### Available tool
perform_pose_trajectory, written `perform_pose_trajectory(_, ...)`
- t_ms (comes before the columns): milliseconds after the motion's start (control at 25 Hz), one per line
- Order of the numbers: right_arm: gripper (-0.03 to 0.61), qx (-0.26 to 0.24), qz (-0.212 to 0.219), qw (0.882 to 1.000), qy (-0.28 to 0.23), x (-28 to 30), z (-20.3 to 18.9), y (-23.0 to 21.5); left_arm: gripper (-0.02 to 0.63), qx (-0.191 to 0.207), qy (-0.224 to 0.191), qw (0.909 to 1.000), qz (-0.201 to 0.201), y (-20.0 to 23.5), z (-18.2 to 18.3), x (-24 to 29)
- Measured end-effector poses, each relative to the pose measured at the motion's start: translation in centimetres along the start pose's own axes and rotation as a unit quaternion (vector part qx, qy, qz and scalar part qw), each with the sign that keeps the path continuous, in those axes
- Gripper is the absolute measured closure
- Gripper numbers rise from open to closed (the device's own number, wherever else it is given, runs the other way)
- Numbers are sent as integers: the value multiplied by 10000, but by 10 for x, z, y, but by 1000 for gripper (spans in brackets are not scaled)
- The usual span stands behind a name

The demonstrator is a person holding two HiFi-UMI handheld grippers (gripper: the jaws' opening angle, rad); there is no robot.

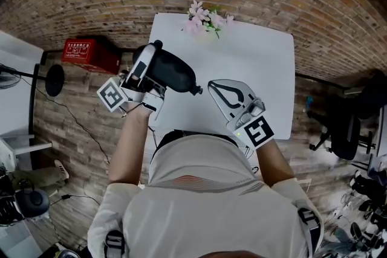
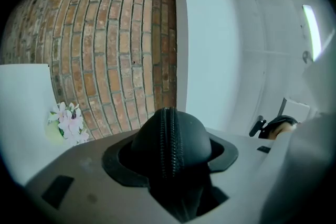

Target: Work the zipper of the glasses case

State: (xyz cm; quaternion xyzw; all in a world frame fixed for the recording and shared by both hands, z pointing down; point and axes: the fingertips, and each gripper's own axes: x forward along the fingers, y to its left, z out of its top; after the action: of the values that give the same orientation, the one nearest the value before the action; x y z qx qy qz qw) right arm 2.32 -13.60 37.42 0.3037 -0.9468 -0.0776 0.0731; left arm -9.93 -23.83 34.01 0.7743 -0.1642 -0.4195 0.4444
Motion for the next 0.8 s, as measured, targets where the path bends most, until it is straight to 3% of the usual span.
perform_pose_trajectory(200, 470, -23, 93, 10000, 7, 2, -6, 5, 351, -155, 154, 9993, -289, -11, -10, 2)
perform_pose_trajectory(400, 465, 51, 80, 9998, -169, 10, 4, 3, 351, -339, 380, 9971, -560, -21, -17, 5)
perform_pose_trajectory(640, 462, -235, 909, 9956, -44, 1, 4, 37, 351, -440, 347, 9964, -641, -24, -16, 4)
perform_pose_trajectory(800, 454, -56, 906, 9956, -247, -1, 11, 44, 350, -405, 374, 9964, -638, -23, -16, 3)
